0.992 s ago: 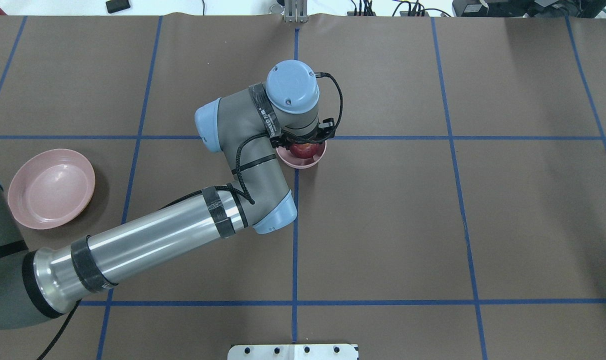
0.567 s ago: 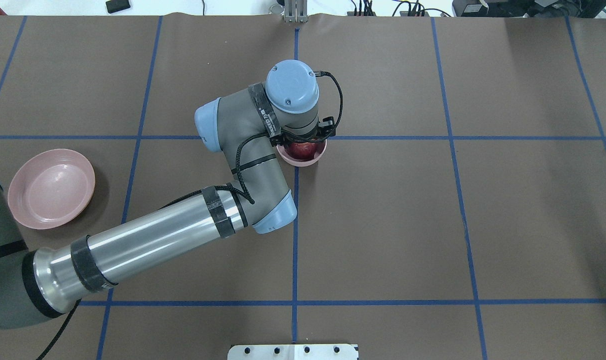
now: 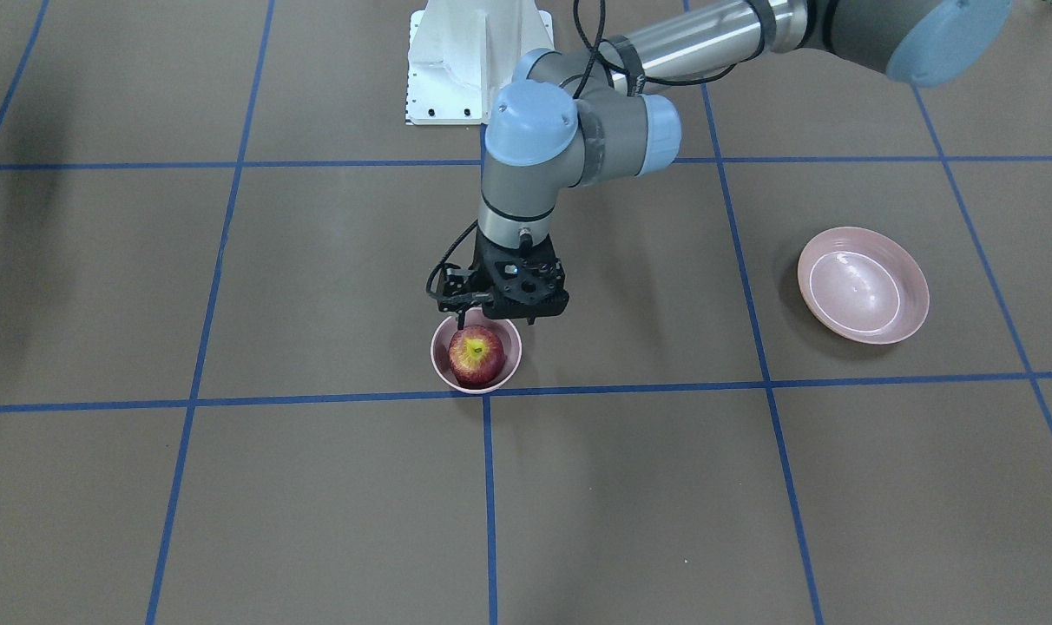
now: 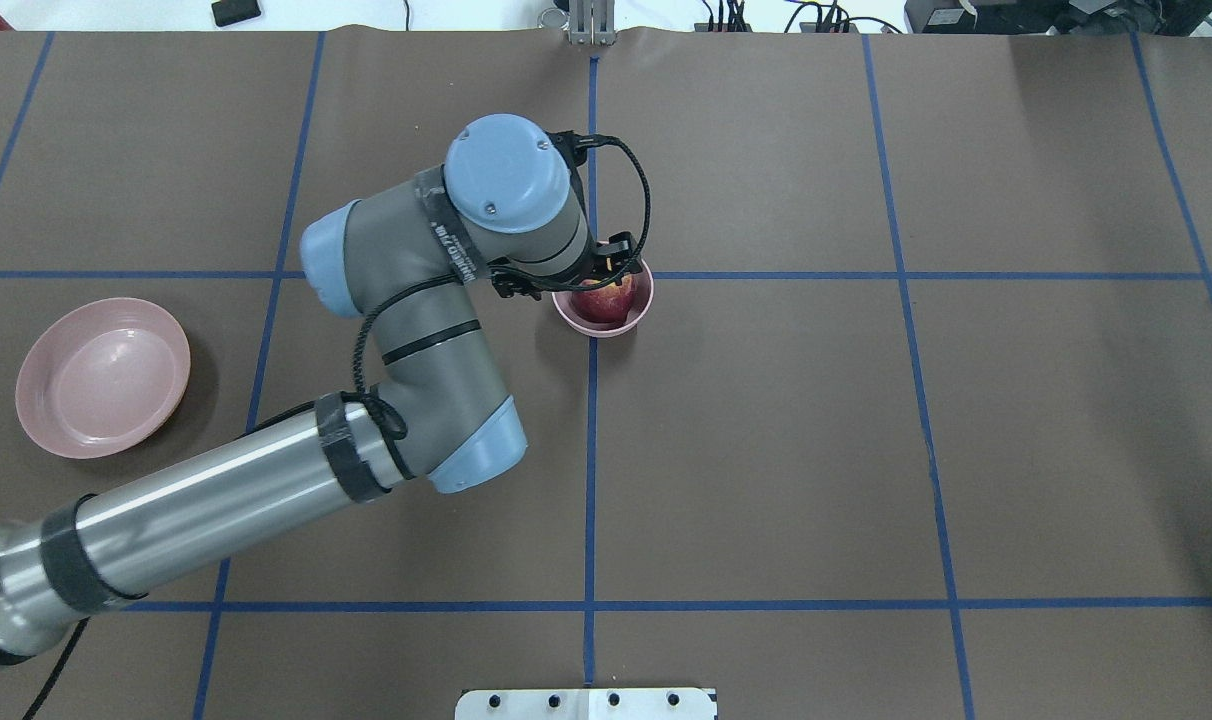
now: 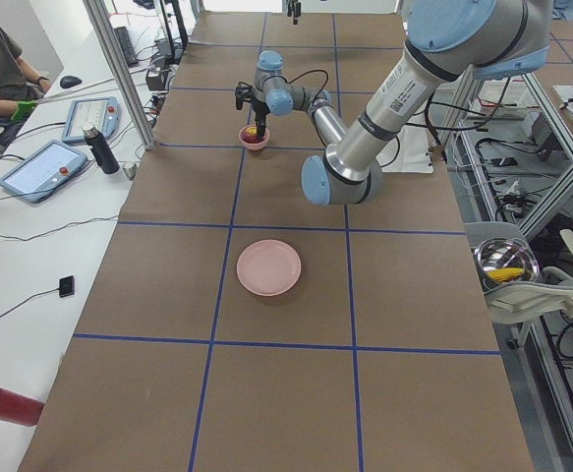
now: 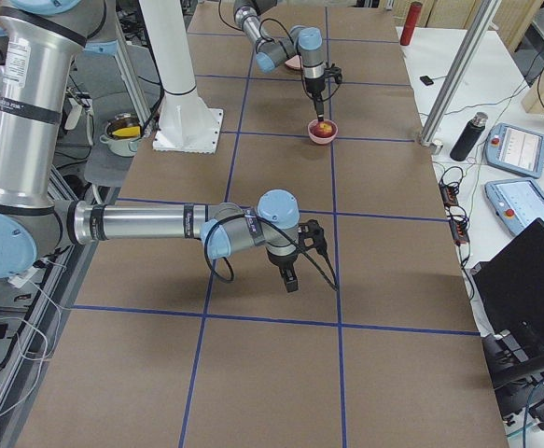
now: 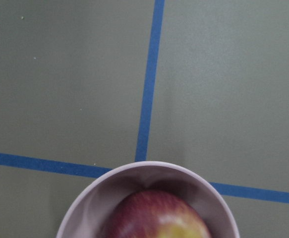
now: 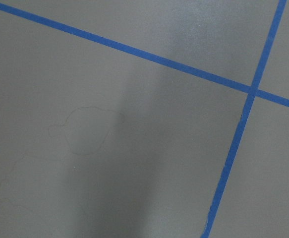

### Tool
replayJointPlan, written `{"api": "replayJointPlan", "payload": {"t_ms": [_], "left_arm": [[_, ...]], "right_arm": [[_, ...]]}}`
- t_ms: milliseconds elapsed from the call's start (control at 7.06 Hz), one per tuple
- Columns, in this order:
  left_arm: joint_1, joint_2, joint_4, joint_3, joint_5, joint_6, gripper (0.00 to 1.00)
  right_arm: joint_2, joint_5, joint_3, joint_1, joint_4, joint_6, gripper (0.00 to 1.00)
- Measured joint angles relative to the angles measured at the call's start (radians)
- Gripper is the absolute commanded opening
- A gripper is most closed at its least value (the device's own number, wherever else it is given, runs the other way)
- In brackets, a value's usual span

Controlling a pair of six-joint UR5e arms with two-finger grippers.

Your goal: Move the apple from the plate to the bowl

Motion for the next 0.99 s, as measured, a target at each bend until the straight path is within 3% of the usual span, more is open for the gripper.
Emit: {"api": "replayJointPlan", "payload": {"t_ms": [142,425,708,992], "left_arm": [[-0.039,0.127,0.017,-0.146,-0.044,0.059,0.97],[-0.178,0.381,0.019,-0.333,-0.176,0.287,0.97],[-0.388,0.589,0.015,-0.400,-0.356,0.582,0.97],[-0.612,0.736,0.021,-0.365,-0.498,0.944,0.98]], "right_arm": [[0.004,-0.001,-0.002,0.000,0.000,0.002,1.00],[0.015,-0.003,-0.001,0.000,0.000,0.010,1.00],[0.029,-0.007,0.000,0.000,0.000,0.014,1.00],[0.048,-0.009,0.004,-0.001,0.000,0.032,1.00]]}}
